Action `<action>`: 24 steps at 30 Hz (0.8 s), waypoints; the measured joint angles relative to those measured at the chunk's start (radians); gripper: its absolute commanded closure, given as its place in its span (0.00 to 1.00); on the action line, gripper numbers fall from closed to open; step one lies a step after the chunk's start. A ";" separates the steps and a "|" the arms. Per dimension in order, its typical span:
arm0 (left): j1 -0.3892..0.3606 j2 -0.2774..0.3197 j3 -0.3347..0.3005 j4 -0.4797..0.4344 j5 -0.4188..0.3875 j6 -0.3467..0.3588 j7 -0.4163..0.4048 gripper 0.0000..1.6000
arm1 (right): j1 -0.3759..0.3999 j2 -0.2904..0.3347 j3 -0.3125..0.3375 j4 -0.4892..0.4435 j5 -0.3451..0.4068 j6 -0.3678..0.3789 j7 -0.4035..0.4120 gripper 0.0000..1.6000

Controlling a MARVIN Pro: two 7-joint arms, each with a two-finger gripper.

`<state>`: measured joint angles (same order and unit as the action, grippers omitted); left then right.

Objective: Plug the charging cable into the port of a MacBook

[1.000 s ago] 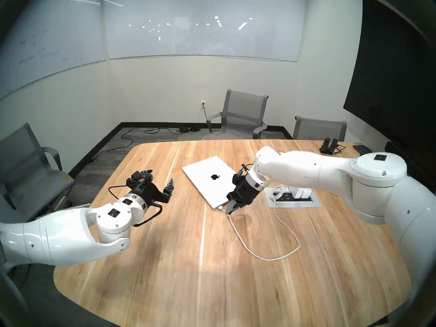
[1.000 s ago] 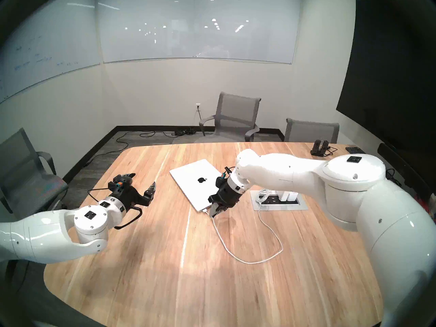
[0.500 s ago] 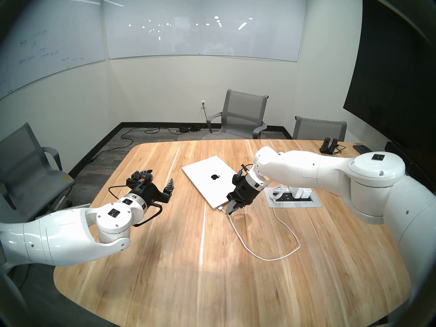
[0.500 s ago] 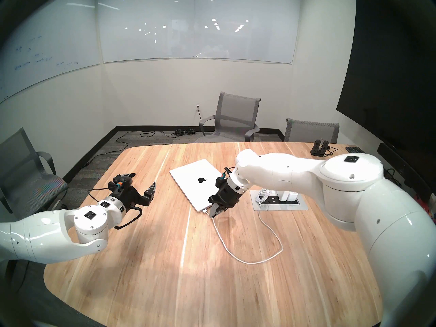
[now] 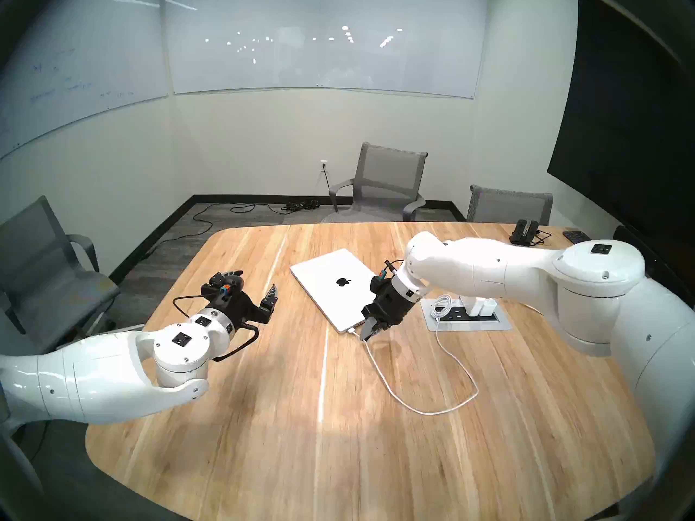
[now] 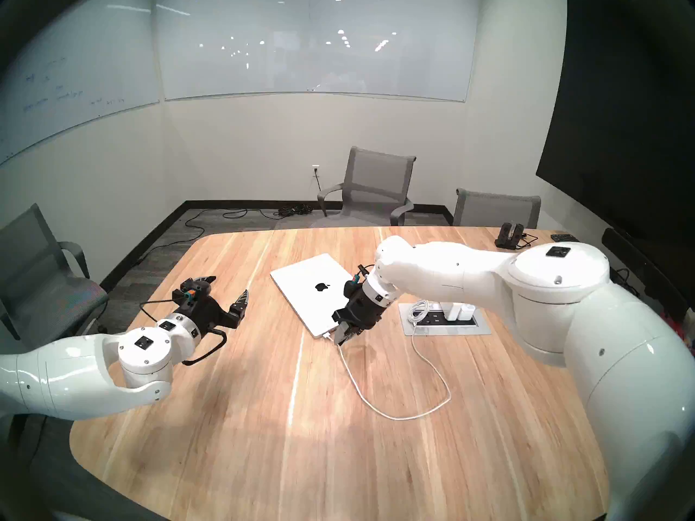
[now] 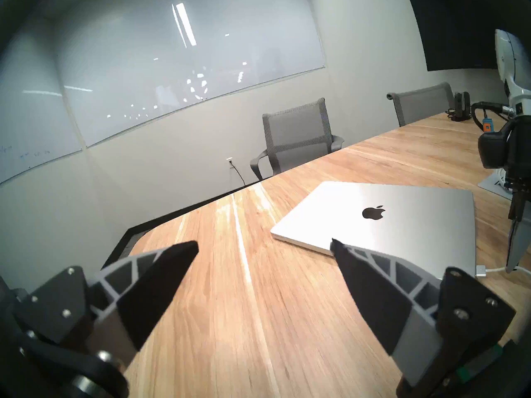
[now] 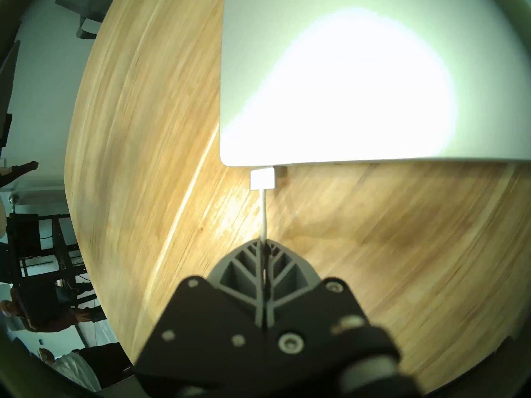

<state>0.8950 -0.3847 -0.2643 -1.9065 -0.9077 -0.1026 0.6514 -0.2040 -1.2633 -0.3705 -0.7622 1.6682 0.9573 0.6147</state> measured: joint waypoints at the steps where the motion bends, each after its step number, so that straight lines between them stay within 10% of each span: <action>1: 0.000 0.000 0.000 0.000 0.000 0.000 0.000 0.00 | 0.000 -0.002 -0.002 0.003 -0.001 0.000 0.003 1.00; 24: 0.000 0.000 0.000 0.000 0.000 0.000 0.000 0.00 | 0.000 -0.028 -0.020 0.046 -0.019 0.002 0.054 1.00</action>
<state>0.8950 -0.3847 -0.2643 -1.9065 -0.9077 -0.1026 0.6514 -0.2040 -1.2909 -0.3905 -0.7161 1.6494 0.9594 0.6683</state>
